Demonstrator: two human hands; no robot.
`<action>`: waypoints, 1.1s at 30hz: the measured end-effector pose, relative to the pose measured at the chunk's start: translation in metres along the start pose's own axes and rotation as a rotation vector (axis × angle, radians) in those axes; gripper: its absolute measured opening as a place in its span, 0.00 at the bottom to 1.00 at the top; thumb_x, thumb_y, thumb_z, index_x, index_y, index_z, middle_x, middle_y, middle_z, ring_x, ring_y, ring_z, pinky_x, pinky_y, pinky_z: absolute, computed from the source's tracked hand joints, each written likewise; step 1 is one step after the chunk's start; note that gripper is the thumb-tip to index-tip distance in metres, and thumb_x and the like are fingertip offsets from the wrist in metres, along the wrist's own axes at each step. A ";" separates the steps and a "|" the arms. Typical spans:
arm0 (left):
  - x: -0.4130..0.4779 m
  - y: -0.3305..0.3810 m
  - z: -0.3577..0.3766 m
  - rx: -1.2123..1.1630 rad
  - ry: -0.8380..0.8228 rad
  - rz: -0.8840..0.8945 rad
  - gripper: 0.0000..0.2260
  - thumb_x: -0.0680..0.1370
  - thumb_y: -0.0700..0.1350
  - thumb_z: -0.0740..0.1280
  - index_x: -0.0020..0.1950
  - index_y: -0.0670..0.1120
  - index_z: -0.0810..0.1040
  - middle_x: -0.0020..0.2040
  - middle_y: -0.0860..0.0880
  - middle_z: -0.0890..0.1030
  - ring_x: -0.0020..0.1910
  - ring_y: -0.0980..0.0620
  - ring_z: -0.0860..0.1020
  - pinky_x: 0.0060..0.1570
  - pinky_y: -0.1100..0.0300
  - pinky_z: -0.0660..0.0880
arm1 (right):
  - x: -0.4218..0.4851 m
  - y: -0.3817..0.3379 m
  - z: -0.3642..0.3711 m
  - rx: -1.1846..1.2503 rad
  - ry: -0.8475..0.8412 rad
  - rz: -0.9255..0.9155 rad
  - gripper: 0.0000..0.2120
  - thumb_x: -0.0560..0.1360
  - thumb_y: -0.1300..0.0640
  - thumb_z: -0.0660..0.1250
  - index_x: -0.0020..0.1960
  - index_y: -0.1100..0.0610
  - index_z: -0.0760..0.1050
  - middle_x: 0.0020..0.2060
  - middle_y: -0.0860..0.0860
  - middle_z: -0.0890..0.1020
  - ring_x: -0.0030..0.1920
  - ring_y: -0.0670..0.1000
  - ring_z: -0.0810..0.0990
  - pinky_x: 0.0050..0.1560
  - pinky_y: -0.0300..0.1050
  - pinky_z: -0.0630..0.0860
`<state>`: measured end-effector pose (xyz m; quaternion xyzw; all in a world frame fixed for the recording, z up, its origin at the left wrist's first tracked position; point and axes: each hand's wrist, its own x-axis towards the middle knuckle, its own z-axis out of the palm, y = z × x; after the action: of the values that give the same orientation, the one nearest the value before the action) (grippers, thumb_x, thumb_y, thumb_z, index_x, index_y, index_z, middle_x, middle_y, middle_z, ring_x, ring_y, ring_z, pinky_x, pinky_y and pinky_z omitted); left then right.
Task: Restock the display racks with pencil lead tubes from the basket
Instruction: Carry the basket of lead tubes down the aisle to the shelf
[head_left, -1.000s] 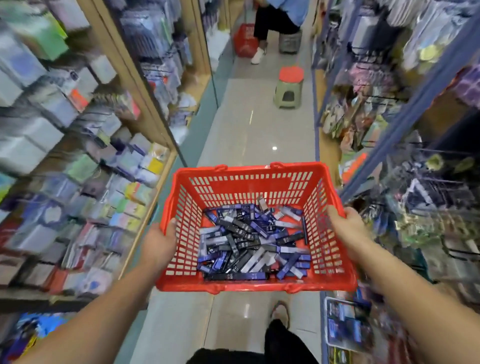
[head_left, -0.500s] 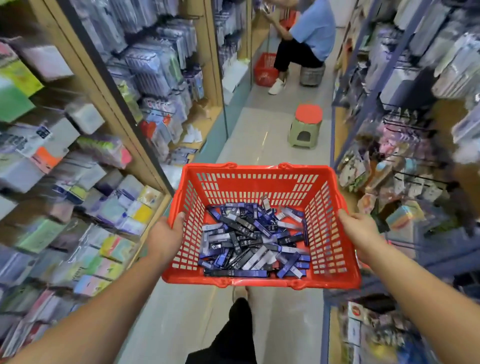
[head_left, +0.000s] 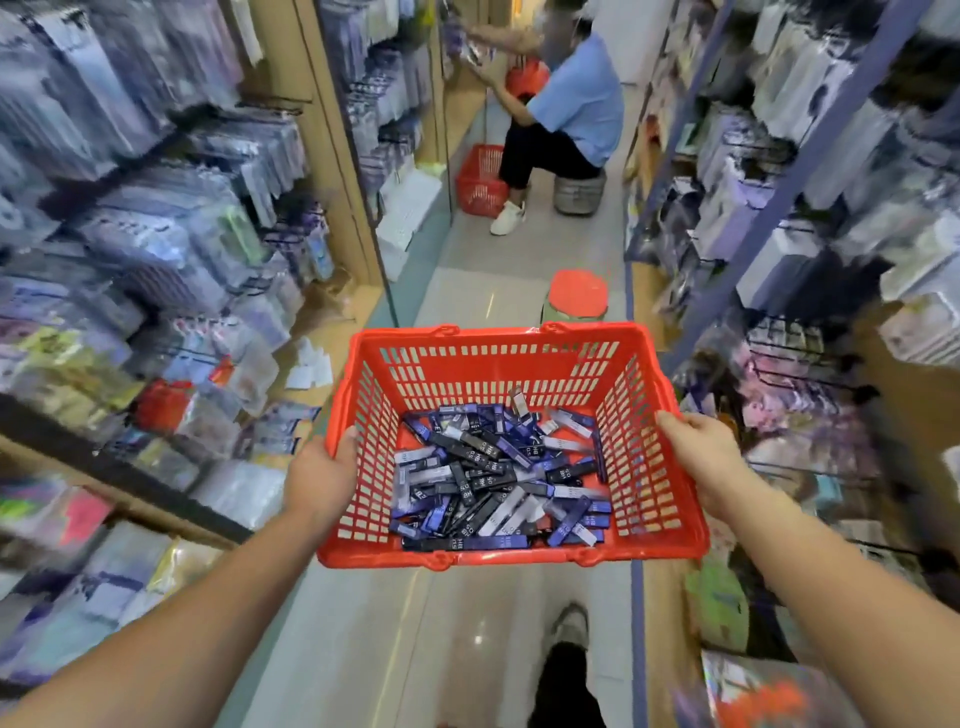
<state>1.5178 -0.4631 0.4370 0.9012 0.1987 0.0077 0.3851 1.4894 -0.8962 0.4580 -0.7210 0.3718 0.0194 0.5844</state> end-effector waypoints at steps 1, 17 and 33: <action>0.019 0.010 0.014 0.013 0.007 -0.002 0.30 0.79 0.68 0.57 0.53 0.42 0.83 0.46 0.39 0.86 0.46 0.37 0.84 0.50 0.45 0.81 | 0.021 -0.013 0.002 0.015 0.005 0.015 0.19 0.77 0.47 0.71 0.59 0.61 0.79 0.45 0.60 0.87 0.45 0.61 0.87 0.55 0.64 0.82; 0.269 0.183 0.149 -0.013 0.084 -0.211 0.22 0.83 0.61 0.61 0.55 0.43 0.79 0.43 0.43 0.84 0.37 0.45 0.82 0.42 0.54 0.77 | 0.350 -0.237 0.073 -0.219 -0.130 -0.156 0.08 0.82 0.54 0.66 0.50 0.59 0.74 0.42 0.57 0.80 0.35 0.50 0.77 0.43 0.47 0.75; 0.589 0.288 0.221 0.035 0.090 -0.217 0.22 0.84 0.60 0.60 0.59 0.42 0.79 0.51 0.36 0.85 0.51 0.34 0.82 0.50 0.48 0.76 | 0.599 -0.418 0.223 -0.110 -0.228 -0.014 0.11 0.81 0.59 0.68 0.62 0.62 0.77 0.37 0.52 0.82 0.32 0.49 0.82 0.26 0.34 0.76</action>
<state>2.1979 -0.5810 0.4003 0.8797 0.3124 0.0027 0.3585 2.2463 -0.9959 0.4562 -0.7476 0.2961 0.1176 0.5827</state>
